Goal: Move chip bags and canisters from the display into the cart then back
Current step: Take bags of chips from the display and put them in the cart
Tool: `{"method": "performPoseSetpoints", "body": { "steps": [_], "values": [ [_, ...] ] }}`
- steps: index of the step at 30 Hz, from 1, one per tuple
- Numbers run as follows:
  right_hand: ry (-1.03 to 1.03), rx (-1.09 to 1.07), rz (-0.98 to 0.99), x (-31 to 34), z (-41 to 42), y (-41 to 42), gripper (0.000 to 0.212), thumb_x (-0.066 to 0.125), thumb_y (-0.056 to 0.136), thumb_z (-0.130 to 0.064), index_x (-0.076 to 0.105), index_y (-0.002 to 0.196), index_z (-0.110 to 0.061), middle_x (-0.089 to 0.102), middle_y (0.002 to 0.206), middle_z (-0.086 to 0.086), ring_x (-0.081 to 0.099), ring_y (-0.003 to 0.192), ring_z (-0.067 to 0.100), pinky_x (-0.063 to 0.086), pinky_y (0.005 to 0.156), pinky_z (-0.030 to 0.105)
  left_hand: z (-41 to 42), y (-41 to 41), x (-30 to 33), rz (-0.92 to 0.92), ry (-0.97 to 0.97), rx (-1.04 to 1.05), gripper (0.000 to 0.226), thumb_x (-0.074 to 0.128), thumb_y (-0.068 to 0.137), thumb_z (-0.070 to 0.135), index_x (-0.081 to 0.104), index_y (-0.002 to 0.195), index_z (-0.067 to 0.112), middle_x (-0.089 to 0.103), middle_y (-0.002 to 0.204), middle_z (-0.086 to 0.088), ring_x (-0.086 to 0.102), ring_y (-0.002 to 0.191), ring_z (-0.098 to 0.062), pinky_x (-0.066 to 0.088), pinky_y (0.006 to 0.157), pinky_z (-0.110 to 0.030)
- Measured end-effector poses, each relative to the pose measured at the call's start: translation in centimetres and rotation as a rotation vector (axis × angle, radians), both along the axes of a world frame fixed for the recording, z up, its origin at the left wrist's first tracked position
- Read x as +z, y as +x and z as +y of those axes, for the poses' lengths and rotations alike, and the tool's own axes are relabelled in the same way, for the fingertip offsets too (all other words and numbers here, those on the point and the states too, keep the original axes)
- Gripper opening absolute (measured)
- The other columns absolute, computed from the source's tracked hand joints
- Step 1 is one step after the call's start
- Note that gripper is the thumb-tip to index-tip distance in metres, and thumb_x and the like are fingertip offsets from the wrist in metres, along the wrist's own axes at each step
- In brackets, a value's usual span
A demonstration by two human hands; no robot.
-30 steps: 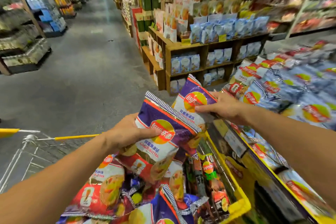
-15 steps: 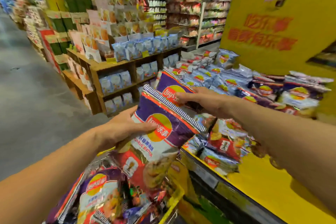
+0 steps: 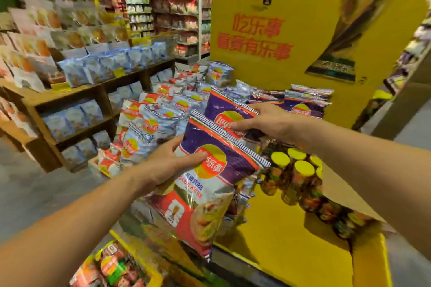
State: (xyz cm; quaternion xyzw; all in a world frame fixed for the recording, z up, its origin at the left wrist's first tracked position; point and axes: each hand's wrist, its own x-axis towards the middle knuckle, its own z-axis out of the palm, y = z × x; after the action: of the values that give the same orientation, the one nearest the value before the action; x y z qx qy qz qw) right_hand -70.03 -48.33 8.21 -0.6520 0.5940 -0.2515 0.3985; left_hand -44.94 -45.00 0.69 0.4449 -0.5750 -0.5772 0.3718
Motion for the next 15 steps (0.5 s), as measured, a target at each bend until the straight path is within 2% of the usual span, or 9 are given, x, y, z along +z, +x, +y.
{"method": "performPoseSetpoints", "body": {
  "steps": [1, 3, 4, 7, 9, 11, 12, 14, 15],
  "values": [
    [-0.002, -0.014, 0.002, 0.3, -0.3, -1.6, 0.067, 0.088, 0.059, -0.060, 0.067, 0.113, -0.028, 0.067, 0.116, -0.009, 0.064, 0.105, 0.015, 0.054, 0.091, 0.035, -0.9, -1.3, 0.0, -0.011, -0.006, -0.007, 0.063, 0.086, 0.069, 0.035, 0.060, 0.125, 0.024, 0.074, 0.113, 0.005, 0.072, 0.097, -0.012, 0.057, 0.083, -0.025],
    [0.002, -0.066, 0.028, 1.0, -1.3, -5.5, 0.087, 0.087, 0.058, -0.062, 0.057, 0.130, -0.022, 0.061, 0.130, -0.005, 0.061, 0.114, 0.020, 0.050, 0.100, 0.042, -2.8, -4.9, 0.5, 0.007, 0.003, -0.056, 0.087, 0.090, 0.060, 0.053, 0.054, 0.135, 0.027, 0.063, 0.133, 0.004, 0.068, 0.109, -0.014, 0.052, 0.099, -0.037],
    [0.006, -0.088, 0.030, 1.4, -1.8, -7.2, 0.094, 0.087, 0.055, -0.064, 0.056, 0.132, -0.021, 0.062, 0.132, -0.002, 0.062, 0.115, 0.022, 0.050, 0.102, 0.045, -3.6, -6.5, 0.8, 0.015, 0.004, -0.063, 0.078, 0.088, 0.063, 0.055, 0.058, 0.131, 0.031, 0.064, 0.132, 0.006, 0.068, 0.107, -0.010, 0.051, 0.099, -0.035],
    [0.002, -0.128, -0.037, 2.4, -3.2, -12.8, 0.049, 0.084, 0.074, -0.041, 0.068, 0.115, -0.019, 0.075, 0.110, 0.004, 0.071, 0.102, 0.025, 0.053, 0.098, 0.047, -5.7, -12.1, 2.1, 0.033, -0.042, -0.055, 0.024, 0.075, 0.084, 0.041, 0.065, 0.104, 0.034, 0.076, 0.104, 0.010, 0.071, 0.083, 0.002, 0.056, 0.076, -0.016],
    [-0.036, -0.197, -0.019, 2.8, -3.8, -16.0, 0.033, 0.081, 0.080, -0.031, 0.071, 0.109, -0.019, 0.077, 0.098, 0.002, 0.074, 0.095, 0.023, 0.058, 0.090, 0.041, -6.8, -14.7, 2.8, 0.012, -0.087, 0.038, 0.024, 0.073, 0.083, 0.047, 0.065, 0.101, 0.033, 0.077, 0.100, 0.005, 0.073, 0.083, -0.003, 0.057, 0.073, -0.020],
    [-0.064, -0.232, -0.015, 2.8, -4.1, -18.5, 0.028, 0.080, 0.081, -0.029, 0.071, 0.106, -0.022, 0.078, 0.093, -0.002, 0.075, 0.090, 0.020, 0.061, 0.076, 0.030, -8.0, -17.2, 3.1, -0.063, -0.080, 0.101, 0.039, 0.072, 0.080, 0.056, 0.065, 0.107, 0.029, 0.077, 0.095, -0.007, 0.074, 0.081, -0.019, 0.059, 0.069, -0.033],
    [-0.081, -0.262, 0.007, 2.7, -4.3, -20.1, 0.028, 0.081, 0.080, -0.030, 0.071, 0.106, -0.023, 0.078, 0.093, -0.003, 0.075, 0.088, 0.019, 0.060, 0.073, 0.028, -8.4, -19.0, 3.2, -0.055, -0.043, 0.098, 0.035, 0.070, 0.085, 0.049, 0.064, 0.110, 0.024, 0.076, 0.075, -0.003, 0.069, 0.061, -0.017, 0.052, 0.053, -0.027],
    [-0.087, -0.312, 0.081, 1.9, -5.0, -22.8, 0.039, 0.083, 0.076, -0.037, 0.071, 0.110, -0.024, 0.076, 0.100, -0.003, 0.073, 0.091, 0.017, 0.060, 0.083, 0.035, -9.5, -22.0, 2.8, 0.017, 0.021, 0.032, 0.021, 0.063, 0.095, 0.024, 0.061, 0.109, 0.008, 0.066, 0.051, 0.003, 0.052, 0.035, -0.009, 0.039, 0.037, -0.017],
    [-0.086, -0.333, 0.126, 1.6, -5.2, -24.2, 0.047, 0.084, 0.072, -0.044, 0.071, 0.113, -0.024, 0.075, 0.104, -0.003, 0.072, 0.094, 0.018, 0.058, 0.088, 0.040, -9.8, -24.1, 2.6, 0.016, 0.066, -0.007, 0.012, 0.059, 0.097, 0.013, 0.061, 0.102, 0.003, 0.067, 0.053, 0.002, 0.054, 0.034, -0.007, 0.046, 0.038, -0.019]
  ]
}}
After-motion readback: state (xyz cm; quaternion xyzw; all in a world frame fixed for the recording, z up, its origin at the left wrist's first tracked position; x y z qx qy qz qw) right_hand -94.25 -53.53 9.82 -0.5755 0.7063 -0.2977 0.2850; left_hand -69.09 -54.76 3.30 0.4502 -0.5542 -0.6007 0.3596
